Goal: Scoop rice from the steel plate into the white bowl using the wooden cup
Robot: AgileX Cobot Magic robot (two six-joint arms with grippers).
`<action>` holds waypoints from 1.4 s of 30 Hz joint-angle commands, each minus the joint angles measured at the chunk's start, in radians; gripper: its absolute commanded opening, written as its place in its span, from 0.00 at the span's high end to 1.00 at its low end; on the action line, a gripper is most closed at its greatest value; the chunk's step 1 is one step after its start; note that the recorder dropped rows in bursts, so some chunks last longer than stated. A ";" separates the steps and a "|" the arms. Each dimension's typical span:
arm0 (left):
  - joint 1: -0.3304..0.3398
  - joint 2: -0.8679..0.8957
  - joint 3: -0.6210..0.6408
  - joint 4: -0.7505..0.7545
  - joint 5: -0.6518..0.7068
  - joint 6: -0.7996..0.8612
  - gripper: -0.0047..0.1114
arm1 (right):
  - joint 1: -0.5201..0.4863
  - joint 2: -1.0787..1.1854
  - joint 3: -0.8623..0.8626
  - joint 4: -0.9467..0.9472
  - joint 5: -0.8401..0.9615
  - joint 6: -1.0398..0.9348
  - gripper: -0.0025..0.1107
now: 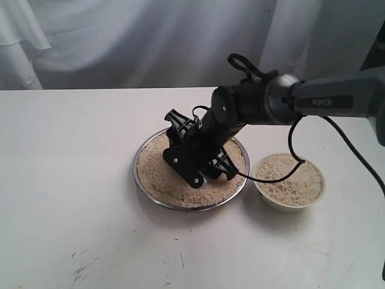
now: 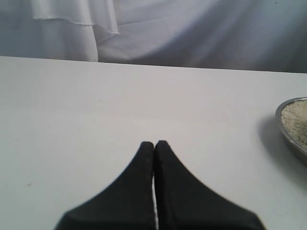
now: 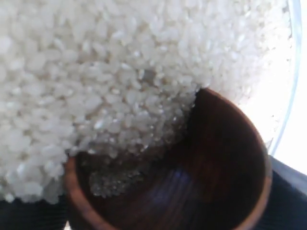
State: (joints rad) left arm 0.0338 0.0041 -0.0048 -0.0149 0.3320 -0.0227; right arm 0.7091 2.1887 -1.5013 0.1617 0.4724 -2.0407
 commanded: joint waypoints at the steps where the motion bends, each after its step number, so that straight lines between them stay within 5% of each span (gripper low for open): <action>1: 0.002 -0.004 0.005 -0.002 -0.013 -0.001 0.96 | 0.004 0.001 -0.025 0.103 0.066 -0.004 0.98; 25: 0.002 -0.004 0.005 -0.002 -0.013 -0.001 0.96 | -0.166 -0.017 -0.107 0.471 0.231 -0.007 0.98; 34: 0.002 -0.004 0.005 -0.002 -0.013 -0.001 0.96 | -0.163 -0.179 -0.114 0.177 0.259 0.331 0.98; 42: 0.002 -0.004 0.005 -0.002 -0.013 -0.001 0.96 | -0.167 -0.349 0.011 0.051 0.289 0.348 0.98</action>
State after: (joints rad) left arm 0.0338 0.0041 -0.0048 -0.0149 0.3320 -0.0227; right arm 0.5486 1.8953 -1.5423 0.2512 0.7645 -1.7020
